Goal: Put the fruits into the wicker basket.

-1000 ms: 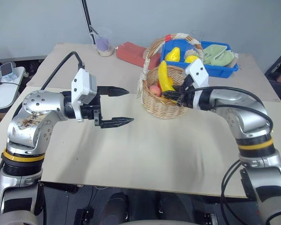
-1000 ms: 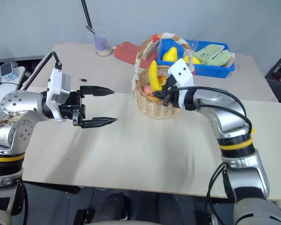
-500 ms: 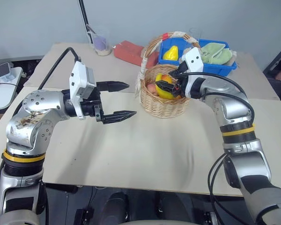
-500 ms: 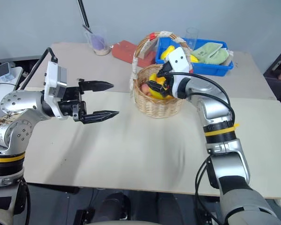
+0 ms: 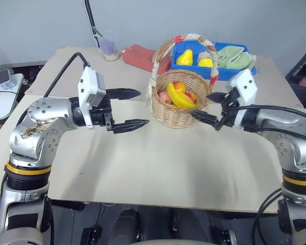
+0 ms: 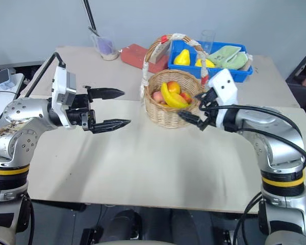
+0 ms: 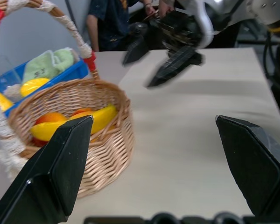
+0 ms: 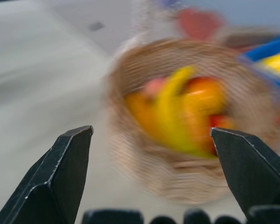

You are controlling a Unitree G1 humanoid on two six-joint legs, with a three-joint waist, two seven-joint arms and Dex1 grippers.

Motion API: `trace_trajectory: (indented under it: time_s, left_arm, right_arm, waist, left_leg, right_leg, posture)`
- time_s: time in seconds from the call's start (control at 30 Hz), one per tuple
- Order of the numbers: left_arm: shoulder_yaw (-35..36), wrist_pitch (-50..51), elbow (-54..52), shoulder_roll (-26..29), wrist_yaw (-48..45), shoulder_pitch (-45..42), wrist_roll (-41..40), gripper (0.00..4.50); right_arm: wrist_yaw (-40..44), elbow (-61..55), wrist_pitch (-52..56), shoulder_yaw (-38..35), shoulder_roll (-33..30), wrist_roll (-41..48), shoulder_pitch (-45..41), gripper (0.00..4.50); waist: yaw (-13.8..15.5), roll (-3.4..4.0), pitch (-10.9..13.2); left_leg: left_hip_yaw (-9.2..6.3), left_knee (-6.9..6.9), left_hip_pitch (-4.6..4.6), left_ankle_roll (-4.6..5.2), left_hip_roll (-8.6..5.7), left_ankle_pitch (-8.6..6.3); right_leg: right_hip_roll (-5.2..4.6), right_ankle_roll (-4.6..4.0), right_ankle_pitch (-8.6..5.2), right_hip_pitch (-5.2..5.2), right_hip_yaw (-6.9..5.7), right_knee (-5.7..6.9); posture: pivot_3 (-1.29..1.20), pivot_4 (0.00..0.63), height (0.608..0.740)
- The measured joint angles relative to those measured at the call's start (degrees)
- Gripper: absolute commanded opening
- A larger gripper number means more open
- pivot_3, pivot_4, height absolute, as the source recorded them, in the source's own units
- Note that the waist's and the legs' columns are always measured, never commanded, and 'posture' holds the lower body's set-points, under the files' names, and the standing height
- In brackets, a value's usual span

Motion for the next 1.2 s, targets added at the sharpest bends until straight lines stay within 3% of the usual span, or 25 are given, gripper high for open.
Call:
trace_trajectory:
  time_s: [0.2,0.43,0.53,0.87,1.03,1.2]
  left_arm:
    - [-0.1,0.4,0.1,-0.4,0.1,-0.1,0.0,4.50]
    - [-0.2,0.3,0.1,-0.6,0.1,-0.1,0.0,4.50]
    - [-0.1,0.2,0.1,-0.6,0.1,0.1,0.0,4.50]
    - [-0.1,-1.2,0.1,-0.6,0.3,0.9,0.3,4.50]
    - [-0.1,-2.1,0.4,-0.6,0.4,0.8,0.4,4.50]
    - [-0.1,-2.4,1.1,-1.7,1.5,0.0,0.4,4.50]
  right_arm:
    - [-7.8,14.9,-10.1,0.4,6.3,-6.8,-6.7,4.46]
    - [-8.8,34.1,-20.5,0.5,10.6,-9.7,-15.9,4.46]
    - [-8.4,38.7,-21.7,0.5,11.2,-9.9,-16.9,3.67]
    - [-7.2,40.7,-22.4,0.5,11.5,-10.0,-17.3,0.25]
    - [-7.2,39.8,-22.4,0.4,11.8,-9.9,-16.7,0.18]
    - [-8.4,31.4,-22.1,-1.1,8.6,-9.9,-11.0,0.18]
  waist:
    - [-0.6,0.00,0.0]
    - [-0.4,0.00,0.0]
    - [-0.4,0.00,0.0]
    - [-0.6,0.00,0.0]
    - [-0.5,0.00,0.0]
    - [0.1,0.01,0.0]
  left_leg:
    - [0.03,-0.02,-0.02,-0.01,-0.02,0.01]
    - [0.03,-0.01,-0.11,-0.01,-0.02,0.01]
    - [0.02,0.01,-0.13,-0.01,-0.02,0.01]
    - [-0.02,0.01,-0.12,-0.01,0.00,0.01]
    - [-0.02,0.01,-0.14,-0.01,0.00,0.01]
    - [-0.07,0.03,-0.24,-0.01,-0.03,0.01]
  right_leg:
    - [0.02,-0.07,-0.03,-0.04,0.01,0.07]
    - [-0.01,-0.09,-0.05,-0.06,-0.02,0.11]
    - [-0.04,-0.09,-0.05,-0.06,0.00,0.18]
    - [-0.02,-0.09,-0.05,-0.08,0.00,0.22]
    - [-0.02,-0.09,-0.05,-0.09,0.00,0.23]
    - [-0.06,-0.09,-0.05,-0.10,-0.03,0.23]
  posture:
    - [0.00,0.150,0.659]
    - [0.00,0.150,0.659]
    - [0.00,0.150,0.659]
    - [0.00,0.150,0.659]
    - [0.00,0.150,0.659]
    - [0.00,0.150,0.659]
